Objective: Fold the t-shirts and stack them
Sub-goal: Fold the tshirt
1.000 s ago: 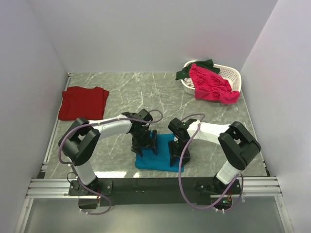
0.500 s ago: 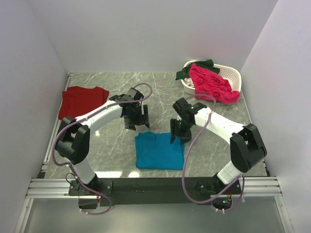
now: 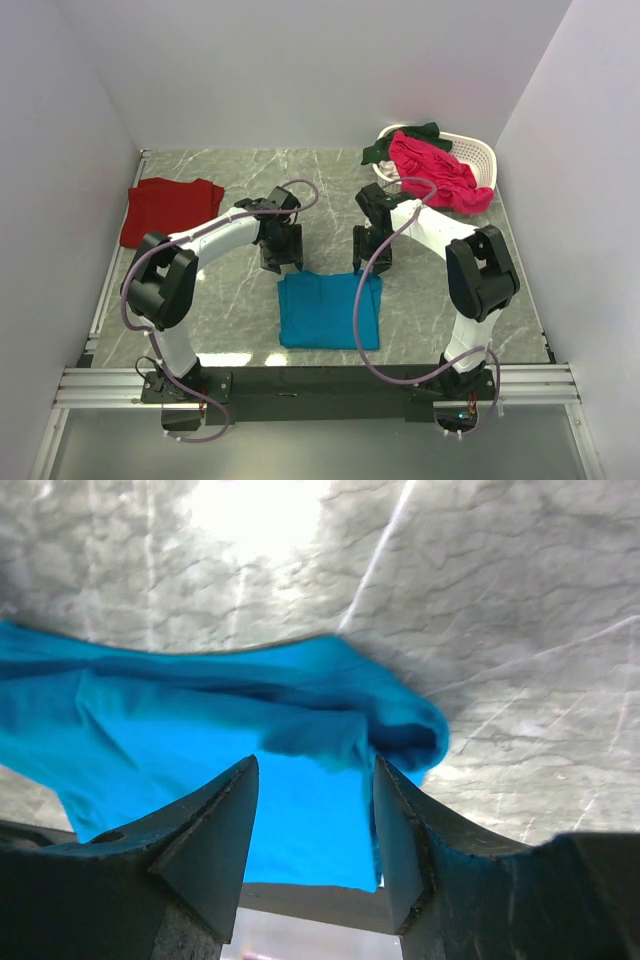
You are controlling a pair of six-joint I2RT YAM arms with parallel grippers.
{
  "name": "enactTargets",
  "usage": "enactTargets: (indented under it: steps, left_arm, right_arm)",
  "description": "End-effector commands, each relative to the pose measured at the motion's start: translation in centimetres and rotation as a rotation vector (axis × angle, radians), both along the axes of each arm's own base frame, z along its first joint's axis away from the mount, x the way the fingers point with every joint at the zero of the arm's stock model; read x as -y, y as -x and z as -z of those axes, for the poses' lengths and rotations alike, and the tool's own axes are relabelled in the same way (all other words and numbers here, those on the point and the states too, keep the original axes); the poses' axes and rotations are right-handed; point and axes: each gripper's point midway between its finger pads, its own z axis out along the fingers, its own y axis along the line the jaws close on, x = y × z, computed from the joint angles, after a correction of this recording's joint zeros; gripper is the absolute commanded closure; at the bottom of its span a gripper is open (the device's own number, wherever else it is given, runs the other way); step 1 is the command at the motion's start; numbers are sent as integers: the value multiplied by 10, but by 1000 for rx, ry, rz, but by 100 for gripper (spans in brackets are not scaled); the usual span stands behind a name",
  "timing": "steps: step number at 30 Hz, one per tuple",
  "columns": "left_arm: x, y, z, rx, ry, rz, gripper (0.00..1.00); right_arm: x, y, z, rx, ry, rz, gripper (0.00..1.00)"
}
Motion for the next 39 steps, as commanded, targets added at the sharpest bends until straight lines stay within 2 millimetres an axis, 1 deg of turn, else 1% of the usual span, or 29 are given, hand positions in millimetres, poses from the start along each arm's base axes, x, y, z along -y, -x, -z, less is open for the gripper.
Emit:
enactTargets:
  steps: [1,5,10,13,18,20,22,24,26,27,28,30,31,32,34,35,39]
  left_arm:
    - [2,-5,-9,29,5,14,38]
    - [2,-3,-3,14,2,8,42]
    - [0,1,1,0,0,-6,47]
    - [-1,4,4,-5,-1,-9,49]
    - [-3,11,12,-28,-1,-14,51]
    - [-2,11,12,-26,8,-13,52]
    - [-2,13,12,-29,16,-15,60]
    - [-1,14,12,-27,26,-16,66]
    - [2,16,11,-33,45,-14,70]
    - [2,17,13,-35,48,-18,77]
    - [3,18,13,-37,53,-19,84]
    - [1,21,17,-47,48,-22,100]
    - [0,22,16,-48,47,-21,100]
    - [-4,23,18,-47,29,-25,100]
    - [-12,23,19,-43,-3,-33,100]
    - [-16,23,20,-37,-23,-37,100]
    - [-25,20,19,-24,-38,-50,100]
  right_arm:
    - [5,-11,-4,43,8,5,43]
    - [9,-8,4,31,6,16,44]
    - [8,-10,11,29,0,22,45]
    - [7,-9,14,26,-6,24,49]
    - [6,-7,20,11,-16,32,59]
    - [6,-6,21,11,-16,32,64]
    - [6,-5,22,9,-13,33,66]
    - [7,-5,23,7,-7,35,71]
    - [9,-4,25,5,-1,36,79]
    - [9,-4,25,3,3,36,81]
    - [10,-4,26,3,9,37,86]
    - [12,-4,27,0,20,40,89]
    - [12,-4,27,1,24,40,90]
    - [14,-4,27,0,31,43,93]
    - [20,-4,28,1,55,50,95]
    - [22,-4,28,2,59,54,95]
    - [30,-6,28,8,76,64,96]
